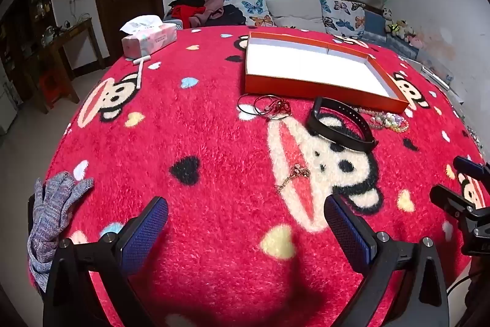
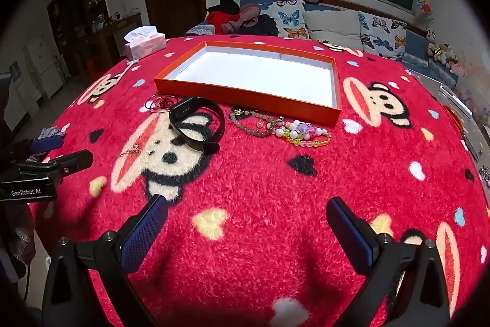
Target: Organize jewelry
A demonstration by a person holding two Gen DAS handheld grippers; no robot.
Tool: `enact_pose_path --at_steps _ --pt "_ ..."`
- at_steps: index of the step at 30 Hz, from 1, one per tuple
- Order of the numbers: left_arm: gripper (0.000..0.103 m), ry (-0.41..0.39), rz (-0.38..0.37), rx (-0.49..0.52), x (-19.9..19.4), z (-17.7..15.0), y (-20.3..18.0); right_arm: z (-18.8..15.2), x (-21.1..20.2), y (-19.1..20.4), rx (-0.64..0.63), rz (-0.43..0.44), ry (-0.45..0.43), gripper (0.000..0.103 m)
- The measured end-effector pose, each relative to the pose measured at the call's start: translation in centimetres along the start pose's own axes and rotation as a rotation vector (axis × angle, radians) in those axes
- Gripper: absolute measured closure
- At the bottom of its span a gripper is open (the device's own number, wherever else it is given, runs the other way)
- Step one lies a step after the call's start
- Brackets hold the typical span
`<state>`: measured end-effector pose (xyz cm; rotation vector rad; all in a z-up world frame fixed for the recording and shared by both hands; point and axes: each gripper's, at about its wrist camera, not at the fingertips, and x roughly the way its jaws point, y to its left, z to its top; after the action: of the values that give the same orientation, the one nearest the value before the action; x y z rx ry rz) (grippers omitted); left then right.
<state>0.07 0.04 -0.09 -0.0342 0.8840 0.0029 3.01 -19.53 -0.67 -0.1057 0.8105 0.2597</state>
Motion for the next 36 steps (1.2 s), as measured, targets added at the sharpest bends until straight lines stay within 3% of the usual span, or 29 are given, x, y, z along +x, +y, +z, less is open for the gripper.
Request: enact_pose_path --at_steps 19,26,36 --pt "0.0 0.024 0.01 0.038 0.9 -0.2 -0.9 0.0 0.4 -0.2 0.012 0.004 0.011 0.0" --pt "0.0 0.039 -0.039 0.031 0.9 -0.1 -0.9 0.0 0.5 -0.3 0.012 0.005 0.01 0.0" --pt "0.0 0.042 -0.021 0.035 1.2 -0.3 -0.9 -0.1 0.5 -0.2 0.013 0.009 0.014 0.0"
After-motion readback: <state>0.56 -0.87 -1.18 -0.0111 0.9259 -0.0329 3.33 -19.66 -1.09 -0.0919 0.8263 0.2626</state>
